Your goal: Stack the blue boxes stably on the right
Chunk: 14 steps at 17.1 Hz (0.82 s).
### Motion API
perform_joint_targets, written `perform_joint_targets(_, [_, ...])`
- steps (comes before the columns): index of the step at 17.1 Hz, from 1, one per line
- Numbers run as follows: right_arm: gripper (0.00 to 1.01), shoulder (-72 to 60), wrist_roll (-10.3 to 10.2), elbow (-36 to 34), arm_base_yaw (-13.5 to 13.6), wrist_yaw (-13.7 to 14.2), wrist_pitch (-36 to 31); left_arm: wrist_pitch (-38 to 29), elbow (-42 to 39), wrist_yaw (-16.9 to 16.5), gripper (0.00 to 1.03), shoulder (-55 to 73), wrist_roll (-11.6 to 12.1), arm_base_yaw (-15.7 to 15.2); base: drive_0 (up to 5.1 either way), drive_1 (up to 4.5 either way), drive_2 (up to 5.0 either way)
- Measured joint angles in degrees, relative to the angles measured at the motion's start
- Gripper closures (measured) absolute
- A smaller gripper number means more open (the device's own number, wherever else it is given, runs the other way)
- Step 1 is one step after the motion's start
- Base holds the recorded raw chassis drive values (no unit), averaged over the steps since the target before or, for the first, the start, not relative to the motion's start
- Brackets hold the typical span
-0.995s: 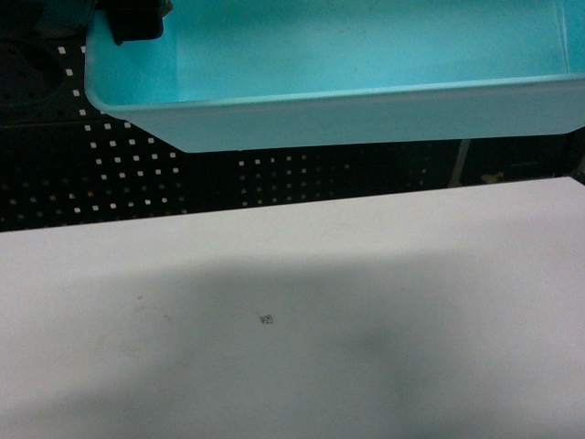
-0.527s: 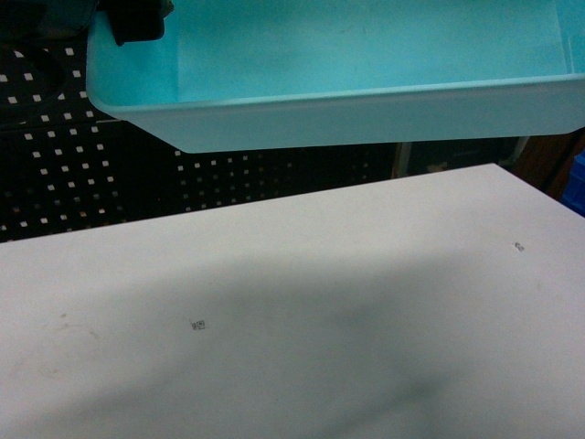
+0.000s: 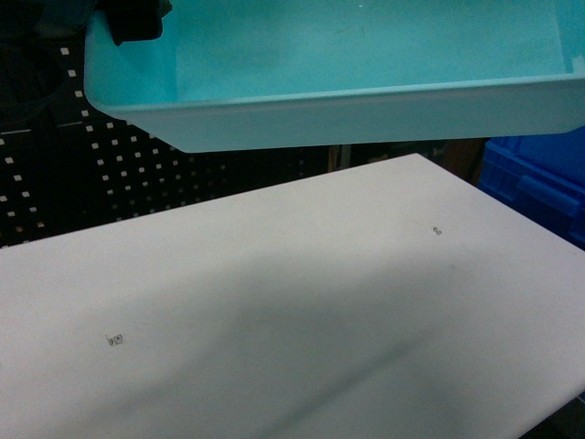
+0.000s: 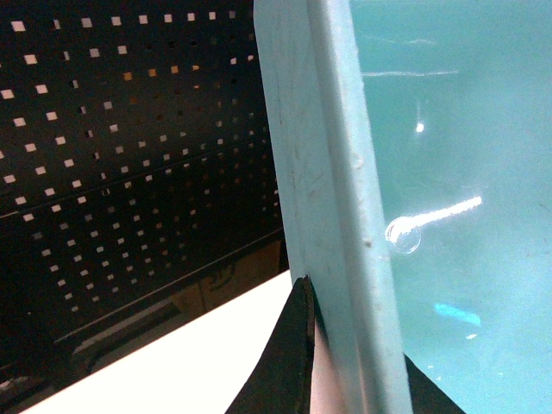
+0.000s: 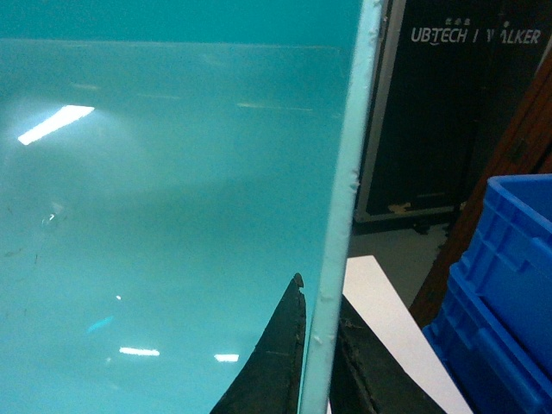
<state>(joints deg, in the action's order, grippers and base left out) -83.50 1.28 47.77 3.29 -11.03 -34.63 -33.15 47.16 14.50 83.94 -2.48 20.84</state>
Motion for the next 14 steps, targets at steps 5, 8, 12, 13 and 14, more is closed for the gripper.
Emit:
perform_joint_targets(5, [0.94,0.0,0.0,0.0,0.0,0.0,0.0,0.0,0.0,0.0,0.97,0.0,0.0,0.0,-1.5,-1.49,-1.5])
perform_joint_targets(8, [0.94,0.0,0.0,0.0,0.0,0.0,0.0,0.0,0.0,0.0,0.97,0.0,0.0,0.0,-1.5,-1.55,-1.5])
perform_joint_targets(12, [0.94,0.0,0.0,0.0,0.0,0.0,0.0,0.0,0.0,0.0,0.97,0.0,0.0,0.0,-1.5,-1.45,-1.5])
perform_joint_targets(13, [0.94,0.0,0.0,0.0,0.0,0.0,0.0,0.0,0.0,0.0,0.97,0.0,0.0,0.0,-1.4,-1.42,-1.4])
perform_joint_targets(14, [0.94,0.0,0.0,0.0,0.0,0.0,0.0,0.0,0.0,0.0,0.97,0.0,0.0,0.0,-1.5,-1.48,-1.5])
